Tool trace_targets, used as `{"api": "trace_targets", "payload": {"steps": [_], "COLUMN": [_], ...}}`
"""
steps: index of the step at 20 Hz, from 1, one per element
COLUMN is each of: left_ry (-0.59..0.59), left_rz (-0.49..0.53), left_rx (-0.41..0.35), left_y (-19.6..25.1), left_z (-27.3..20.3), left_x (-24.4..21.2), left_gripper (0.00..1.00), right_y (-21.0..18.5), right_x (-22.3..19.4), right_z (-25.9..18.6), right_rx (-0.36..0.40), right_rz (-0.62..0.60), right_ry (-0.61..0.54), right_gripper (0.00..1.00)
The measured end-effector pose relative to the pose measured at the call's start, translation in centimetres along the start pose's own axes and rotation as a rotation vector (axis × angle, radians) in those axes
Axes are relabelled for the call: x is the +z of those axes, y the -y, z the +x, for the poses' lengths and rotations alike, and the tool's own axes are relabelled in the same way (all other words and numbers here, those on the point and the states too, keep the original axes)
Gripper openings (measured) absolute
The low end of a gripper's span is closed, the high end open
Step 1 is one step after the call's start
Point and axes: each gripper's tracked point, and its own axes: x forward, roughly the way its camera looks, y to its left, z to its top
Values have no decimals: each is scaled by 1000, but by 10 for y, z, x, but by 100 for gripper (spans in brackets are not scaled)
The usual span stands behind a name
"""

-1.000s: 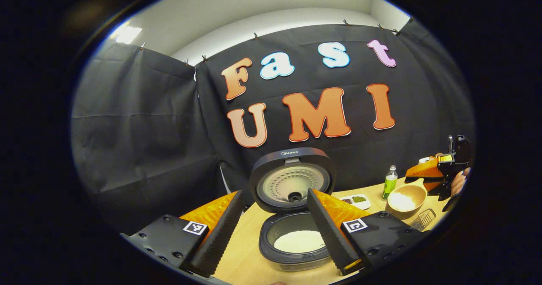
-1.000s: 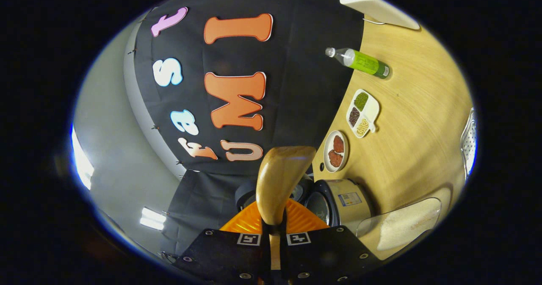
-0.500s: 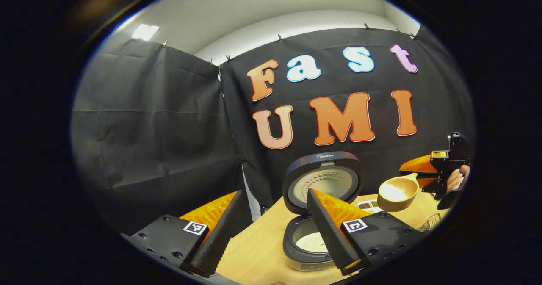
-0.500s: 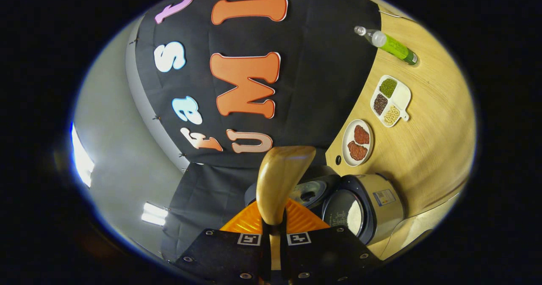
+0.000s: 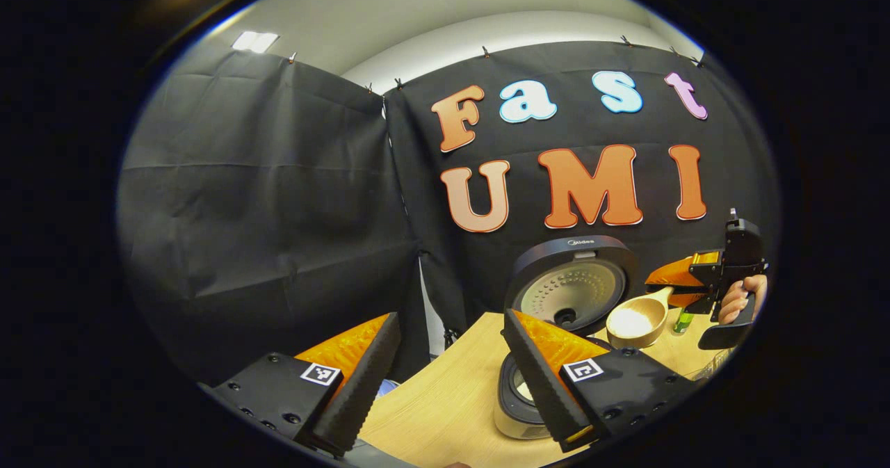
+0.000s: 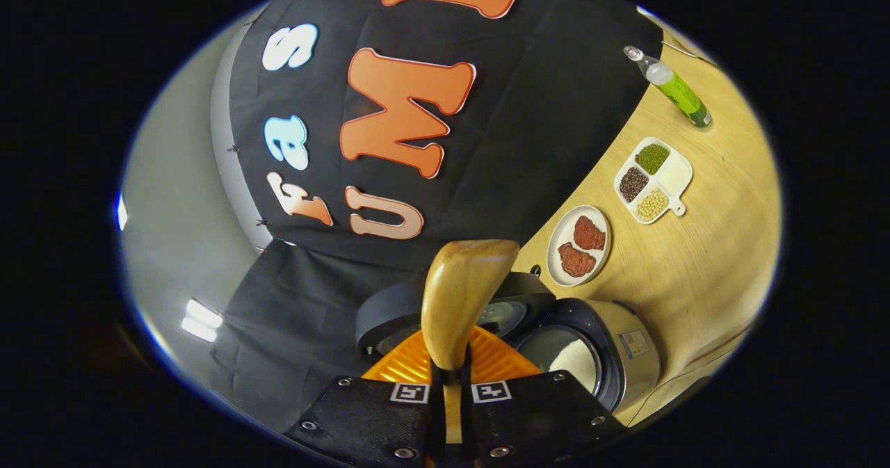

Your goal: Close the left gripper, press the button to open the rice cooker; take a wooden spoon from the chopstick holder with the right hand, scoop a spoonful of rice and pour it into the rice cooker, then put the wooden spoon back into the chopstick holder.

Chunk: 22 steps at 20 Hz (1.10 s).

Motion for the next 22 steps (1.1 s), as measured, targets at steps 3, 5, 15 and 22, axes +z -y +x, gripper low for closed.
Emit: {"api": "trace_targets", "payload": {"steps": [3, 5, 15, 22], "left_ry": [-9, -16, -38, -49], "left_rz": [1, 0, -1, -13], "left_rx": [-1, -3, -2, 18], "left_y": [-6, -9, -23, -36], "left_z": [6, 10, 15, 7], "left_x": [-5, -8, -21, -26], "left_gripper": [100, 100, 100, 94], "right_y": [5, 6, -15, -31], "right_x": [-5, -7, -17, -32], "right_z": [12, 18, 30, 35], "right_rx": [-70, -112, -170, -167], "right_rz": [-107, -191, -518, -700], "right_ry": [31, 60, 101, 88], "right_gripper": [8, 8, 8, 8]}}
